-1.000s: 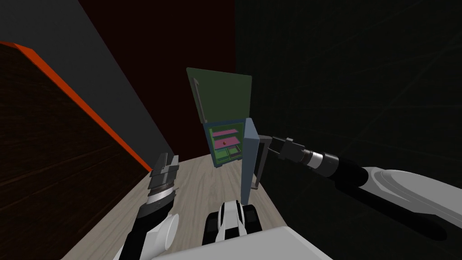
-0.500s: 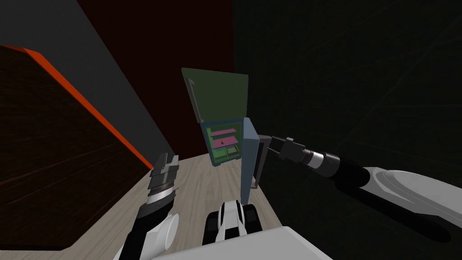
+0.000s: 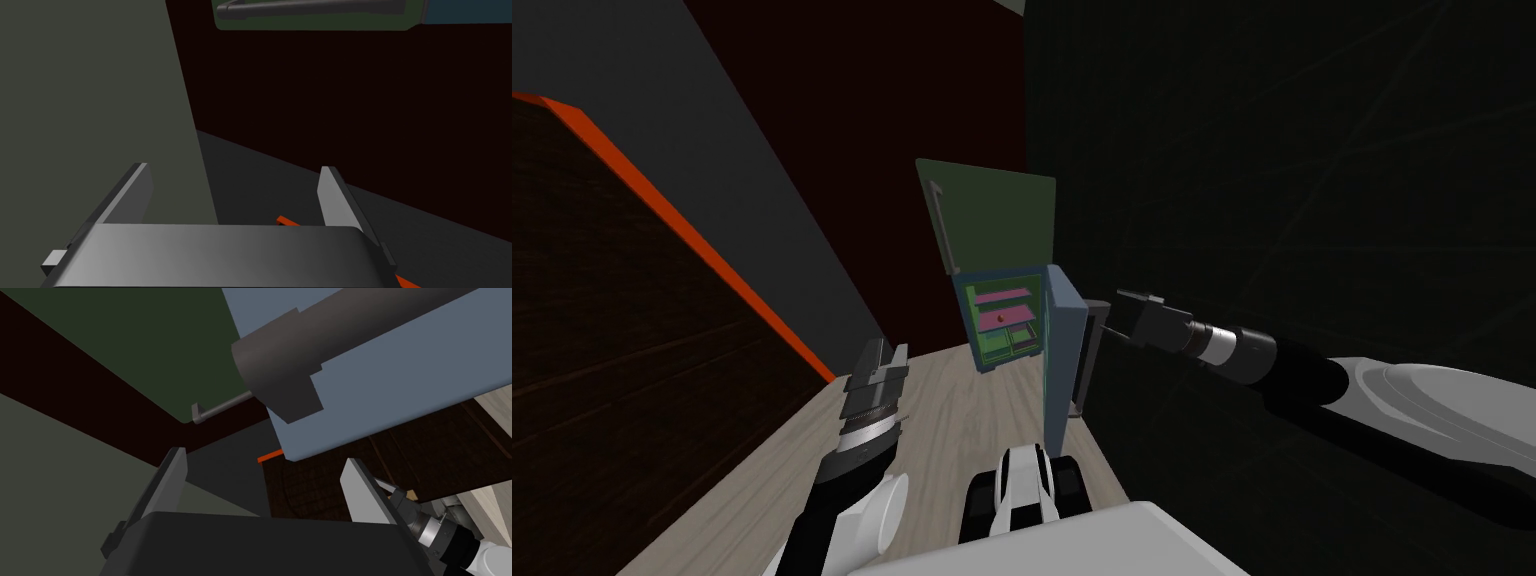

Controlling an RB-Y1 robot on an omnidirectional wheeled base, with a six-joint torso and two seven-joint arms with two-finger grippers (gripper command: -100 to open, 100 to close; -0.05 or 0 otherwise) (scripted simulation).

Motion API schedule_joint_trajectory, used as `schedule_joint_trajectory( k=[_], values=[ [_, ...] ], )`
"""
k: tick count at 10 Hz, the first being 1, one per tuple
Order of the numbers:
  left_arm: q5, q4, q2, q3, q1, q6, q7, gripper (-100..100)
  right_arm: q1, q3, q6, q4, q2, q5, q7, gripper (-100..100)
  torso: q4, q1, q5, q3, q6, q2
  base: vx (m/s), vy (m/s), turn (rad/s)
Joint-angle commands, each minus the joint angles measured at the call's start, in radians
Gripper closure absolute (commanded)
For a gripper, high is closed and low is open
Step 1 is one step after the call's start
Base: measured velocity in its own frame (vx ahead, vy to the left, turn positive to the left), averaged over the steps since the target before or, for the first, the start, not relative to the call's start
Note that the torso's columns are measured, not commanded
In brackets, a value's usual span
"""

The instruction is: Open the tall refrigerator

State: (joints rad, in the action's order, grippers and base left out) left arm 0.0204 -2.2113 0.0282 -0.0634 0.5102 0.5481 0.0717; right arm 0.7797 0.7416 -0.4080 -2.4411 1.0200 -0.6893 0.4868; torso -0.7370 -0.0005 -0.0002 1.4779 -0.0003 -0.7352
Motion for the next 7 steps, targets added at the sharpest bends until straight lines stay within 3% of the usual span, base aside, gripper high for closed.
schedule_joint_trajectory(
  k=[1,2,3,4,7],
  values=[
    [0.0,0.0,0.0,0.0,0.0,0.0,0.0,0,0.002,0.039,0.005,-0.006,0.03,0.021,-0.037,-100,-0.001,-0.003,-0.001,-0.001,0.0,-0.001,0.006,-0.018,-0.049],
    [0.0,0.0,0.0,0.0,0.0,0.0,0.0,0,0.005,0.069,0.009,-0.011,0.053,0.037,-0.064,-100,-0.001,-0.002,-0.001,-0.002,0.0,-0.003,0.008,-0.02,-0.059],
    [0.0,0.0,0.0,0.0,0.0,0.0,0.0,0,0.004,0.054,0.014,-0.011,0.048,0.028,-0.051,-100,-0.001,-0.001,0.0,-0.002,0.0,-0.004,0.002,-0.011,-0.021],
    [0.0,0.0,0.0,0.0,0.0,0.0,0.0,0,0.004,0.056,0.015,-0.011,0.05,0.03,-0.056,0,-0.001,0.001,0.0,-0.003,0.0,-0.004,0.0,0.0,0.0],
    [0.0,0.0,0.0,0.0,0.0,0.0,0.0,0,0.004,0.056,0.015,-0.011,0.05,0.03,-0.056,0,-0.001,0.001,0.0,-0.002,0.0,-0.003,0.0,0.0,0.0]
  ],
)
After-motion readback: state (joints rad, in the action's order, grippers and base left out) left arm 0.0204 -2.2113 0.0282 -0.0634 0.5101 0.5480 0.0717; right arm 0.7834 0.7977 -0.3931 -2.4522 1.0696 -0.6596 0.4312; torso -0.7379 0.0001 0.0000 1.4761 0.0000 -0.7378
